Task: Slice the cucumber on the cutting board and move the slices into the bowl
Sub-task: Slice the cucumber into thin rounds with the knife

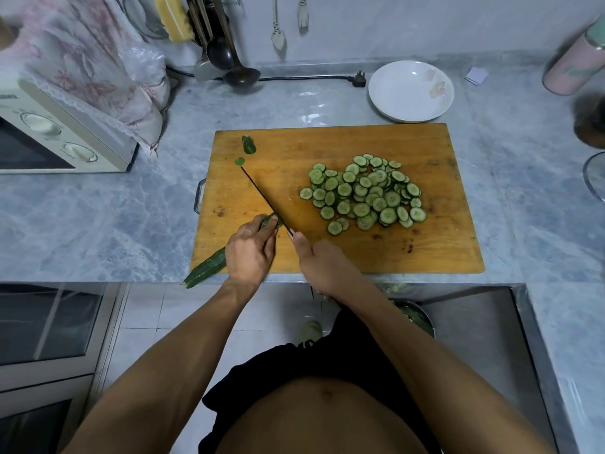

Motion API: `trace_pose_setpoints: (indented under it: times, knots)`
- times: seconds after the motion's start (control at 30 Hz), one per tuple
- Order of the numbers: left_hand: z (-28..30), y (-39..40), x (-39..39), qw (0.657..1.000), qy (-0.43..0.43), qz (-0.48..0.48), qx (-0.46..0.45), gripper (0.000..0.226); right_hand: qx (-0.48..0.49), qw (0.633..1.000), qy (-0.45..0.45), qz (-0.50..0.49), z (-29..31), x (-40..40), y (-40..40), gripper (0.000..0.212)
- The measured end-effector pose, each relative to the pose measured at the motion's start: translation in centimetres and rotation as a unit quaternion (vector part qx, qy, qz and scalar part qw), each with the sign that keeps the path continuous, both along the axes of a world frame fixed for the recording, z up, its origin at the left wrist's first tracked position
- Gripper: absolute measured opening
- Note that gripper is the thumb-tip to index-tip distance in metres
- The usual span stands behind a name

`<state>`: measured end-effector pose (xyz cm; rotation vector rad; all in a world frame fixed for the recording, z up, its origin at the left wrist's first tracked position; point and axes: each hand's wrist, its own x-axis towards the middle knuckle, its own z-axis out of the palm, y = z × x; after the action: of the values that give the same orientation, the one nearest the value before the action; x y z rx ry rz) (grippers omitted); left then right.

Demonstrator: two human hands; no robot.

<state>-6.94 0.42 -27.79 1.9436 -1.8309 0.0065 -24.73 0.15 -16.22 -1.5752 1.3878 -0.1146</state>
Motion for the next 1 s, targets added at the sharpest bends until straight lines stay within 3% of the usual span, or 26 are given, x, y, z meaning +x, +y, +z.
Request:
trace_pose_setpoints:
  times: [0.23, 0.5, 1.0]
  knots:
    - [0.0, -0.2, 0.6, 1.000, 0.007, -0.011, 0.008, 0.031, -0.047, 0.999, -0.008, 0.000, -1.8, 1.5, 1.3, 0.065]
    - [0.3, 0.0, 0.7, 0.999, 0.051, -0.003, -0.006, 0.025, -0.029, 0.999, -0.007, -0.022, -0.9, -1.3, 0.3, 0.071]
    - [0.6, 0.0, 0.5, 0.999, 0.047, 0.002, 0.001, 0.024, -0.045, 0.998, 0.004, 0.035, 1.0, -1.6, 2.0, 0.065]
